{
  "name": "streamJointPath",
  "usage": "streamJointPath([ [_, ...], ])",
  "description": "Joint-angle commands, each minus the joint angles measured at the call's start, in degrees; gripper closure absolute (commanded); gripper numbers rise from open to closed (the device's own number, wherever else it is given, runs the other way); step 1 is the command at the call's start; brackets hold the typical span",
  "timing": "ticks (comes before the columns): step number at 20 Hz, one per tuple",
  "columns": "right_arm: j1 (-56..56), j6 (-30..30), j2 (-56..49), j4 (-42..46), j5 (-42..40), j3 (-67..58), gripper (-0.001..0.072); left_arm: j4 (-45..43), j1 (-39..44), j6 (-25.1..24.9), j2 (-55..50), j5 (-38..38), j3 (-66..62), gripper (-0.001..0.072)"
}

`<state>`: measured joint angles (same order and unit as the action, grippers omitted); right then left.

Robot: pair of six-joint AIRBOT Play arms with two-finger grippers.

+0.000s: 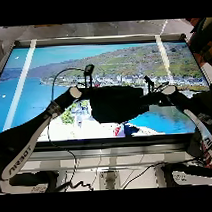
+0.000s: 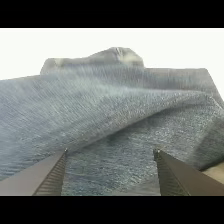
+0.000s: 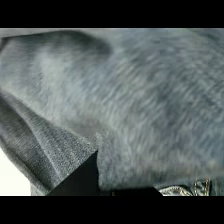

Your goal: Fold the clothes and pants, and hang the long-sleeved shirts on hangers.

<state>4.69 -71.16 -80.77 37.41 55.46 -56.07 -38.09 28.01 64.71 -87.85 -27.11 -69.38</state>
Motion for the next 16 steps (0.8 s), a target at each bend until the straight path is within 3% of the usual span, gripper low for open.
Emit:
streamJointPath([
  [1,-3.7,1.6,1.2,7.6,6.6,-7.0,0.0674,0.0,-3.7,0.0,3.6,0.3,-0.1,0.0079],
  [3,-9.0,1.6,1.9,11.8,14.9,-11.8,0.0674,-0.1,-4.8,-0.7,4.9,-1.2,-0.1,0.0081],
  [6,-16.3,1.7,1.9,19.7,25.7,-14.1,0.0675,-0.5,-4.2,-0.9,4.2,-5.8,0.0,0.0205],
  [8,-18.8,1.7,1.6,25.4,25.4,-12.3,0.0675,-0.4,-2.2,-0.9,3.0,-7.6,0.0,0.0206],
  [12,-19.3,1.9,-1.6,27.5,21.1,-7.4,0.0673,-0.4,3.9,-0.9,-0.9,-7.4,0.0,0.0239],
  [13,-19.3,1.9,-2.7,28.0,20.3,-7.2,0.0583,-0.4,5.4,-0.9,-2.1,-6.7,0.0,0.0239],
  [14,-19.3,1.8,-3.5,28.3,19.4,-7.2,0.0301,-0.4,6.8,-0.9,-3.3,-5.4,0.0,0.0239],
  [15,-19.3,1.6,-3.7,28.5,18.3,-7.2,0.0104,-0.4,8.0,-0.8,-4.3,-4.3,0.0,0.0239],
  [16,-19.3,1.2,-3.7,28.5,17.1,-7.3,0.0099,-0.4,9.0,-0.8,-5.0,-3.7,0.0,0.0239],
])
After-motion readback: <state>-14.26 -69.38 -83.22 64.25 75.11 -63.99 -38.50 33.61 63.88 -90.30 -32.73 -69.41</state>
